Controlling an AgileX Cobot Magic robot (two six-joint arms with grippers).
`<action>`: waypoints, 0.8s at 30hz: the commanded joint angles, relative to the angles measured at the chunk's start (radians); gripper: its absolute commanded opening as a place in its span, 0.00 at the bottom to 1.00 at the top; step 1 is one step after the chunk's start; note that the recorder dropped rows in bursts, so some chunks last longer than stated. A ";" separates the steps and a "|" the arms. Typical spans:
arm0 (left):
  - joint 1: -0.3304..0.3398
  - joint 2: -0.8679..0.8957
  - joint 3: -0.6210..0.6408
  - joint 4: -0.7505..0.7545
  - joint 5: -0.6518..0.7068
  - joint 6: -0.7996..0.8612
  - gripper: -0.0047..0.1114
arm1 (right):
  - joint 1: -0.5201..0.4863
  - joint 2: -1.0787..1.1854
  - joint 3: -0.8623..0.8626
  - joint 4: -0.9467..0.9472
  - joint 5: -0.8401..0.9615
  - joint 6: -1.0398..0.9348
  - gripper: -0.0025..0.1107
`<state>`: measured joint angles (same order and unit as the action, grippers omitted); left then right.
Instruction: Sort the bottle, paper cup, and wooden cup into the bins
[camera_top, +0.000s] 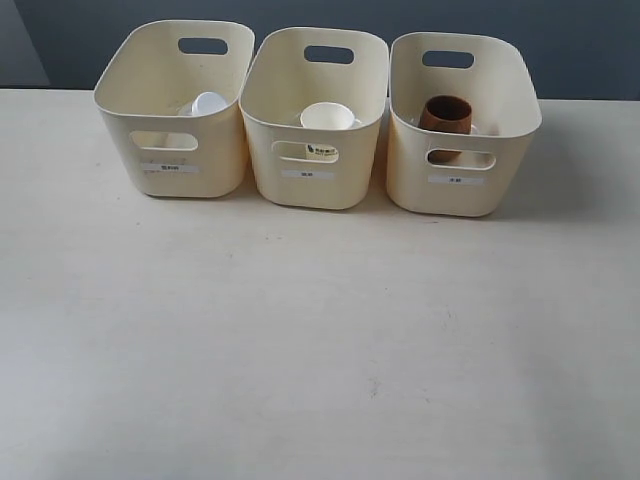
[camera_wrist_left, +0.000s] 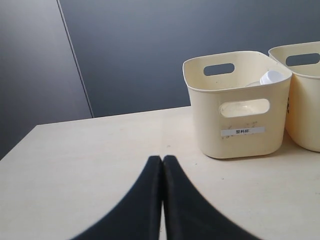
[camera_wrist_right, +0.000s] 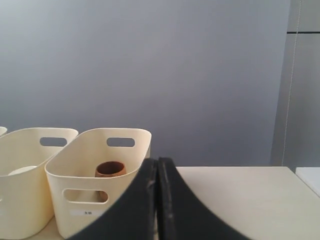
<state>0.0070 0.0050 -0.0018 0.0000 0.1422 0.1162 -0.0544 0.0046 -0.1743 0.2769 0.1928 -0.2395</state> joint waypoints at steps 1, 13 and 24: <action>0.000 -0.005 0.002 0.000 -0.007 -0.001 0.04 | -0.005 -0.005 0.058 0.001 -0.063 -0.039 0.02; 0.000 -0.005 0.002 0.000 -0.007 -0.001 0.04 | -0.005 -0.005 0.174 -0.365 -0.211 0.300 0.02; 0.000 -0.005 0.002 0.000 -0.007 -0.001 0.04 | -0.005 -0.005 0.174 -0.382 -0.133 0.294 0.02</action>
<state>0.0070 0.0050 -0.0018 0.0000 0.1422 0.1162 -0.0544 0.0046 -0.0041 -0.0932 0.0495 0.0514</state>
